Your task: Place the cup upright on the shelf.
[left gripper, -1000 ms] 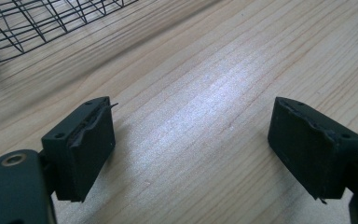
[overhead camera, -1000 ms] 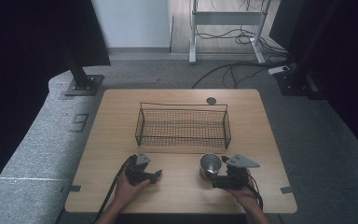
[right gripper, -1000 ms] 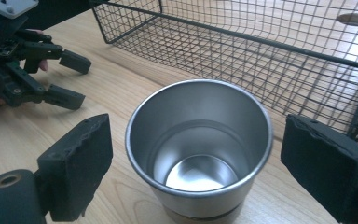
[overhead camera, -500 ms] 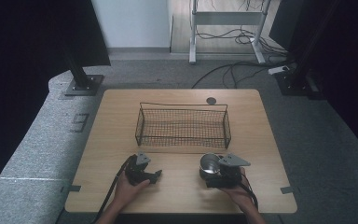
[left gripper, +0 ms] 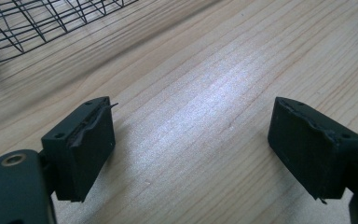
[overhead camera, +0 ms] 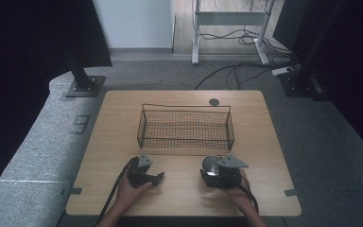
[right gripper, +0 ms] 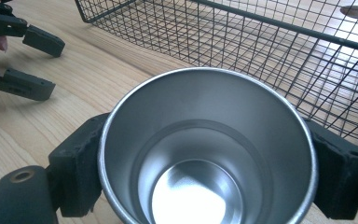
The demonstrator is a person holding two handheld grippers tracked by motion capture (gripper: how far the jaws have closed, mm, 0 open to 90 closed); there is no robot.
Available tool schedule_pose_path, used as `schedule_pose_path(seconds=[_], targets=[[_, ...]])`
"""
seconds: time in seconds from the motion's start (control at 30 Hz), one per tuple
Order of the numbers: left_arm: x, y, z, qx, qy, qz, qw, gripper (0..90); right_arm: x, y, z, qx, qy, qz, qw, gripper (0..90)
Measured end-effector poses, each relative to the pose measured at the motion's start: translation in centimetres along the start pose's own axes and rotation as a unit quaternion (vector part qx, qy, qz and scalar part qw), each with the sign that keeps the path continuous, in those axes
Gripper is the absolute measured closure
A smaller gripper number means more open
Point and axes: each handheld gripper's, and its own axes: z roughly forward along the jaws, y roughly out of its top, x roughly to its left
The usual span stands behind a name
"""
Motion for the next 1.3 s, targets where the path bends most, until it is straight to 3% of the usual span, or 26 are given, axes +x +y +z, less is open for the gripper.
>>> schedule_pose_path(seconds=[0.23, 0.5, 0.93, 1.2, 1.23, 1.3], targets=[[0.0, 0.0, 0.0, 0.000, 0.000, 0.000, 1.0000, 14.5, -0.1, 0.2, 0.0, 0.010, 0.006, -0.005, 0.9999, 13.5], [0.0, 0.0, 0.0, 0.000, 0.000, 0.000, 1.0000, 14.5, 0.0, 0.5, -0.2, 0.001, 0.037, -0.002, 0.9993, 13.5], [0.0, 0.0, 0.0, 0.000, 0.000, 0.000, 1.0000, 14.5, -0.6, 2.9, -1.9, -0.039, 0.048, 0.003, 0.9981, 13.6], [0.0, 0.0, 0.0, 0.000, 0.000, 0.000, 1.0000, 14.5, -0.5, 4.5, -2.3, -0.045, 0.050, -0.007, 0.9977, 13.6], [0.0, 0.0, 0.0, 0.000, 0.000, 0.000, 1.0000, 14.5, -0.5, 5.1, -2.4, -0.043, 0.063, -0.011, 0.9970, 13.6], [0.0, 0.0, 0.0, 0.000, 0.000, 0.000, 1.0000, 14.5, -0.4, 5.3, -2.4, -0.044, 0.066, -0.011, 0.9968, 13.6]])
